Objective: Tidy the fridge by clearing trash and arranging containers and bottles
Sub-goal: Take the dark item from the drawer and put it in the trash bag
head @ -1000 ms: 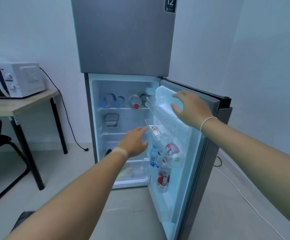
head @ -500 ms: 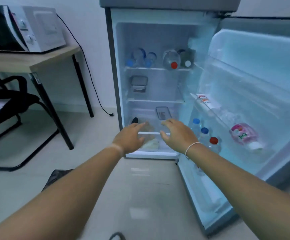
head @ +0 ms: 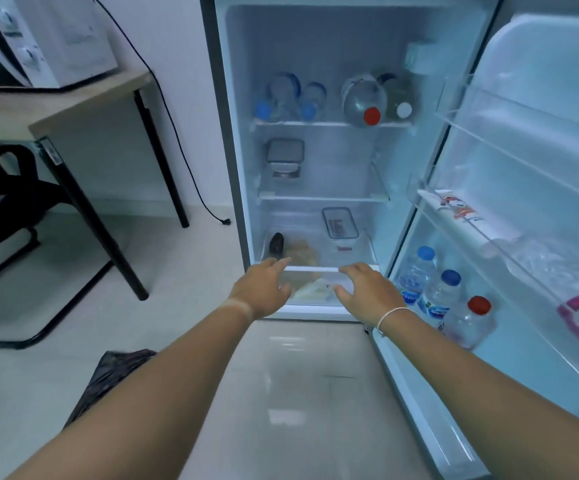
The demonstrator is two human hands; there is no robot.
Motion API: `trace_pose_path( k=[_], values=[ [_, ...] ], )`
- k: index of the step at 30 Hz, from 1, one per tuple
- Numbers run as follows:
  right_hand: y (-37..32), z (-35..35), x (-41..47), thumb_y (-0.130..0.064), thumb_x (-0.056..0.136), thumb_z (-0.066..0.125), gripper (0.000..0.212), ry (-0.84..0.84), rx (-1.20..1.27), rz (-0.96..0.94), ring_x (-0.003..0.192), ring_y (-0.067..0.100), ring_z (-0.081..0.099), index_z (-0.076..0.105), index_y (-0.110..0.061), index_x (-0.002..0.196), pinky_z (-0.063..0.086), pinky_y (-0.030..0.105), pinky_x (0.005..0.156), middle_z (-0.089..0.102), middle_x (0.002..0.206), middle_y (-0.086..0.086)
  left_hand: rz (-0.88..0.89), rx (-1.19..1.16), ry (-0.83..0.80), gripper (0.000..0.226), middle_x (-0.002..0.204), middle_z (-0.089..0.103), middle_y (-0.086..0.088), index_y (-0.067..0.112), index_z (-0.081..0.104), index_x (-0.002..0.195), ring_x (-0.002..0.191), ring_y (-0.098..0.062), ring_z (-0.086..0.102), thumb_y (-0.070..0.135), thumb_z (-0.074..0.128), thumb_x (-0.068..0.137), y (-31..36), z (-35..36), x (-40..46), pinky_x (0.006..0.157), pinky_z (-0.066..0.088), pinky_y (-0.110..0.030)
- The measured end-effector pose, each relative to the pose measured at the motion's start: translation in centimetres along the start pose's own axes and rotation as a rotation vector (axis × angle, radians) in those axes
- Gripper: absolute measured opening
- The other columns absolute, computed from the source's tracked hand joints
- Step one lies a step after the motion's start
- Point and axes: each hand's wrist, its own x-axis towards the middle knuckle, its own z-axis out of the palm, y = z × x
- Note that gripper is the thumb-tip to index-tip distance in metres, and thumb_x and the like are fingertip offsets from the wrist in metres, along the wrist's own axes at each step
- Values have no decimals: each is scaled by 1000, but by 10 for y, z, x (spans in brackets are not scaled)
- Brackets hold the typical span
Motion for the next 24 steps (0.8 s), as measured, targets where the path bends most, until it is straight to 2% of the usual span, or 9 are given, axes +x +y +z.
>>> trace_pose_path(
  k=[8, 24],
  values=[
    [-11, -16, 17, -39, 93, 43, 51, -18, 3, 45, 130, 28, 44, 40, -17, 140, 41, 39, 104, 41, 146, 6, 10, -18, 36, 58, 153, 34, -2, 24, 28, 148, 139, -25, 35, 33, 42, 92, 3, -27, 19, 112, 35, -40],
    [-19, 2, 76, -41, 92, 45, 54, -107, 90, 79, 131, 29, 43, 39, -20, 141, 40, 40, 105, 41, 146, 8, -68, -71, -45, 56, 148, 40, -9, 19, 30, 147, 136, -27, 38, 29, 43, 93, -11, -28, 79, 109, 34, -35]
  ],
)
